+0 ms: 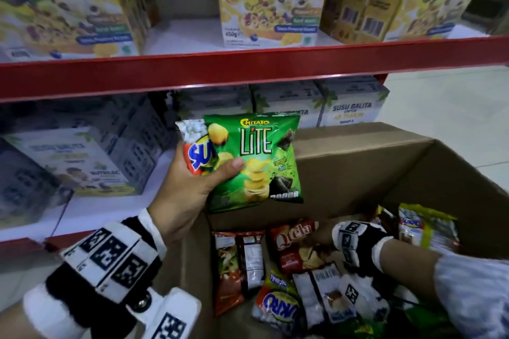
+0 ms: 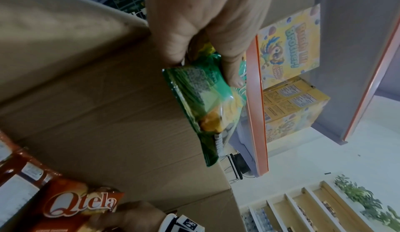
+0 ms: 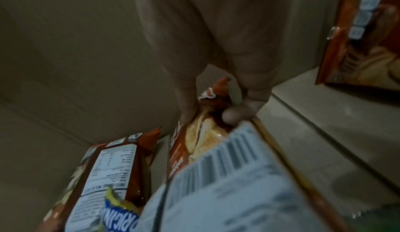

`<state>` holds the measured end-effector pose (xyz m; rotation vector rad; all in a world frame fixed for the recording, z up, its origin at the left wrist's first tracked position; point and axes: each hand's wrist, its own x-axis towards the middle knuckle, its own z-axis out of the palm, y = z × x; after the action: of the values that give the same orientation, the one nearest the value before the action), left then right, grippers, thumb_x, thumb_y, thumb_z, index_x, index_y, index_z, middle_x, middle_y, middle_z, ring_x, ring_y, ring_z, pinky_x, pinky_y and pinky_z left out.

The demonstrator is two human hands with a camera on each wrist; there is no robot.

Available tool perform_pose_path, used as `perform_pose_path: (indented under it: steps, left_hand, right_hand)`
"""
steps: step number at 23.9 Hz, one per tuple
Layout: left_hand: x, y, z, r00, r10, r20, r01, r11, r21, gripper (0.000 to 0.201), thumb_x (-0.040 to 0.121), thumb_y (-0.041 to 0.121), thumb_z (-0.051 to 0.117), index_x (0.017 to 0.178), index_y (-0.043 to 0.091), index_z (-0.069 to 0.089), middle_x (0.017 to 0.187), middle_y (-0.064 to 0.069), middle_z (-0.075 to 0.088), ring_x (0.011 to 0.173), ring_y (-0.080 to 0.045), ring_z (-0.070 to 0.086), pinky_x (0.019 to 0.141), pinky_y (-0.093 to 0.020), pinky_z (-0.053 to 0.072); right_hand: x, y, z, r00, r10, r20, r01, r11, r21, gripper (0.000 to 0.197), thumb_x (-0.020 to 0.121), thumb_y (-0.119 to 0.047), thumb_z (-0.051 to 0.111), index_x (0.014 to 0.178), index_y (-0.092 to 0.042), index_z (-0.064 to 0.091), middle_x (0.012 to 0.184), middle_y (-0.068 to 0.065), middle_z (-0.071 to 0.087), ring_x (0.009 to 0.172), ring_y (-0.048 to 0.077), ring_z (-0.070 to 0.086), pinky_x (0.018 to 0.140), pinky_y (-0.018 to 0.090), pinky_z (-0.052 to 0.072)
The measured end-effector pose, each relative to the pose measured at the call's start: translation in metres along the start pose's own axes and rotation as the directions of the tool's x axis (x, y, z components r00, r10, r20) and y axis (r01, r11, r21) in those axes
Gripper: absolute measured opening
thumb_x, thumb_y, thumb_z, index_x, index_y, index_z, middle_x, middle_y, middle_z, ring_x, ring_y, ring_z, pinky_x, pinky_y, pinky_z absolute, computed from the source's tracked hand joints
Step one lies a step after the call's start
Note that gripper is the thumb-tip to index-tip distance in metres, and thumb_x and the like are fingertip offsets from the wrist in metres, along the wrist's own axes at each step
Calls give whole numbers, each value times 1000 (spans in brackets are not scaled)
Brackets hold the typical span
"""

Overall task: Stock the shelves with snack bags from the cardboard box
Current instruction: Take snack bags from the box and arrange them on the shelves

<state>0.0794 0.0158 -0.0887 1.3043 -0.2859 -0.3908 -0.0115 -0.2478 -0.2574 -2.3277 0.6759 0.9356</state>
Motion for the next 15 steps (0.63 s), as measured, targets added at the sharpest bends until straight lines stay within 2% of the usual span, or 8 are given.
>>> perform_pose_path:
  steps: [1, 3, 6, 8, 9, 11, 13, 15]
  left_hand:
    - [0, -1, -1, 1000, -5, -5, 5, 1000, -8, 59, 67, 6, 73, 118, 11, 44, 124, -28, 58, 114, -40, 59, 98, -59, 44]
    - [1, -3, -3, 1000, -10, -19, 10, 1000, -15, 63, 65, 7, 74, 119, 5, 43, 124, -28, 58, 114, -40, 58, 98, -58, 45]
    - [1, -3, -2, 999, 3, -34, -4, 1000, -15, 74, 62, 11, 75, 126, 1, 40, 123, -24, 60, 114, -37, 60, 98, -56, 46]
    - [1, -1, 0, 998, 29, -49, -30, 999, -19, 73, 63, 13, 74, 127, 2, 42, 124, -23, 60, 115, -36, 59, 100, -55, 45]
    - [1, 1, 1, 997, 50, -58, -51, 998, -20, 71, 64, 15, 73, 127, 2, 43, 124, -21, 61, 116, -35, 59, 101, -55, 44]
    - [2, 5, 3, 992, 100, -77, -101, 995, -7, 71, 67, 20, 72, 130, 4, 45, 125, -16, 62, 116, -30, 60, 102, -53, 44]
    - [1, 11, 5, 985, 143, -100, -142, 990, 18, 75, 65, 28, 74, 131, 8, 45, 121, -7, 65, 112, -22, 63, 101, -49, 46]
    - [-2, 18, 8, 975, 184, -121, -179, 983, 49, 77, 63, 33, 75, 130, 11, 45, 114, 2, 66, 105, -13, 65, 100, -44, 47]
  right_hand:
    - [-2, -3, 1, 1000, 15, -3, -15, 998, 64, 50, 75, -58, 68, 109, -23, 60, 99, -2, 61, 70, 9, 52, 72, 26, 48]
    - [-7, -10, 0, 998, 59, 26, -61, 993, 98, 73, 64, -61, 74, 124, -23, 55, 115, 1, 62, 92, 18, 60, 84, 32, 53]
    - [-19, -20, -12, 997, 36, 69, -42, 995, 86, 67, 67, -43, 80, 123, -12, 57, 120, 9, 63, 106, 27, 62, 89, 41, 54]
    - [-38, -30, -33, 998, -32, 56, 29, 998, 56, 49, 70, -30, 81, 112, -13, 62, 106, 7, 70, 95, 24, 67, 81, 36, 57]
    - [-50, -33, -45, 996, -73, 42, 69, 993, 91, 33, 74, -24, 79, 102, -15, 65, 91, 2, 73, 82, 17, 69, 69, 29, 57]
    - [-78, -35, -69, 984, -165, 66, 137, 941, 311, 20, 81, -12, 73, 93, -23, 62, 73, -10, 71, 64, 5, 66, 54, 18, 51]
    - [-110, -31, -86, 963, -267, 23, 220, 836, 503, 34, 82, -5, 69, 107, -26, 58, 94, -6, 71, 79, 7, 67, 62, 19, 54]
    - [-141, -22, -98, 942, -329, -72, 296, 706, 643, 46, 78, -1, 67, 118, -22, 57, 111, 6, 70, 98, 21, 68, 77, 31, 56]
